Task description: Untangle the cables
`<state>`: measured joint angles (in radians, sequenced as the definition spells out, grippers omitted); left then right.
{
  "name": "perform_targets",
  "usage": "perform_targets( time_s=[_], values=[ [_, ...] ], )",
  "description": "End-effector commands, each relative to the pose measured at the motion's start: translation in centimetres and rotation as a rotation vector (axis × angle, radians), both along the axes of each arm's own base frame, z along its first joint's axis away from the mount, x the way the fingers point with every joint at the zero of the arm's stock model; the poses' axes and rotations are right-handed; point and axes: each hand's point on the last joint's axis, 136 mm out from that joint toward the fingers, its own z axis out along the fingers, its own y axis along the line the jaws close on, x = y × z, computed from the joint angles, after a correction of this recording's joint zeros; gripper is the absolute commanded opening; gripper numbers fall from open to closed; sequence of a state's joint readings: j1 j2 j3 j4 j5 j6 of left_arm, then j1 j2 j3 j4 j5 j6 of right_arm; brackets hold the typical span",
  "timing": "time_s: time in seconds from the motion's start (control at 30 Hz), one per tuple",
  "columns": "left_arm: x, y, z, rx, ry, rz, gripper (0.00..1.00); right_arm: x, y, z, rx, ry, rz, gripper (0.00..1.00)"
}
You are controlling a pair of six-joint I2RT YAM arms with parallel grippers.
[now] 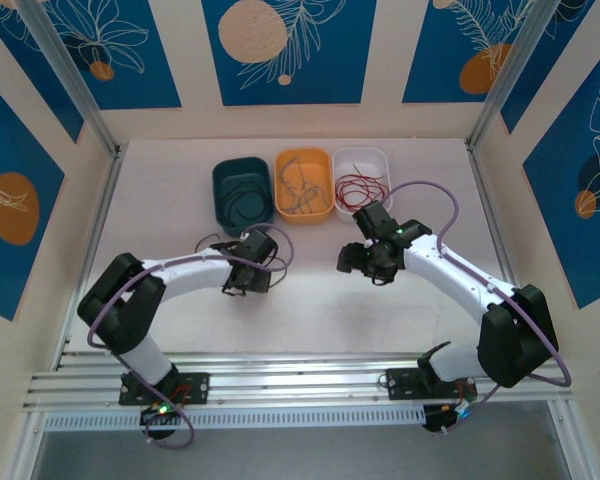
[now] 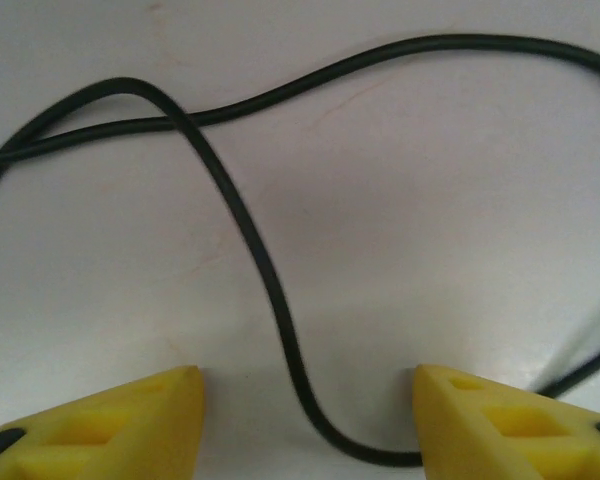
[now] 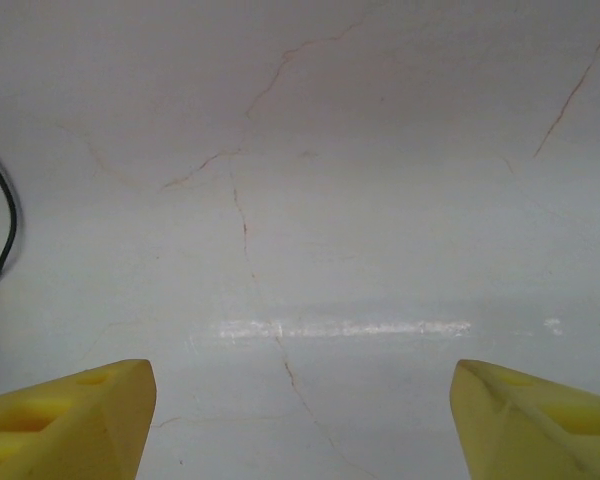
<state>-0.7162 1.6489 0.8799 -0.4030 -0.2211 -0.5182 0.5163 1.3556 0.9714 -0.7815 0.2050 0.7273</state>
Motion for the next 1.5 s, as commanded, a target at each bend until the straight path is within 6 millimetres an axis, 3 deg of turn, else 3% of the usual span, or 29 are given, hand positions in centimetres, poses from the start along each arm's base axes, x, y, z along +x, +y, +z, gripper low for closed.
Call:
perform_targets(
  time_s=[0.0,0.2,0.27,0.4,0.6,0.87,1.0,1.17,1.47],
  values=[
    [1.5,-0.5,0.2,0.021,-0.046,0.002,0.55,-0.4,0.0,-0.2,0.018,0.012,-0.010,0.78],
    [2.1,-0.4,0.3,0.065,-0.051,-0.008,0.44,-0.5,0.0,-0.4,0.020,0.015,-0.009,0.77],
    [2.1,-0.2,0.5,0.073,-0.055,-0.009,0.33,-0.4,0.0,-0.5,0.022,0.014,-0.011,0.77],
    [1.9,0.5,1.7,0.097,-0.069,-0.005,0.00,-0.4,0.0,-0.7,0.020,0.019,-0.012,0.76],
    [0.7,1.4,6.5,0.086,-0.101,-0.037,0.00,-0.3,-0.5,-0.5,0.009,0.000,-0.025,0.74],
    [-1.9,1.4,15.5,-0.053,-0.193,-0.136,0.00,-0.1,-1.7,0.5,0.007,-0.067,-0.066,0.75],
    [-2.1,0.5,19.3,-0.124,-0.263,-0.214,0.00,0.0,-2.2,1.5,0.026,-0.114,-0.082,0.76],
    [0.0,-1.0,23.0,-0.154,-0.382,-0.292,0.00,-0.1,-2.9,2.8,0.041,-0.164,-0.100,0.77],
    [7.1,-2.4,25.3,-0.198,-0.482,-0.330,0.00,-1.2,-4.3,4.0,0.041,-0.200,-0.136,0.77]
  ],
)
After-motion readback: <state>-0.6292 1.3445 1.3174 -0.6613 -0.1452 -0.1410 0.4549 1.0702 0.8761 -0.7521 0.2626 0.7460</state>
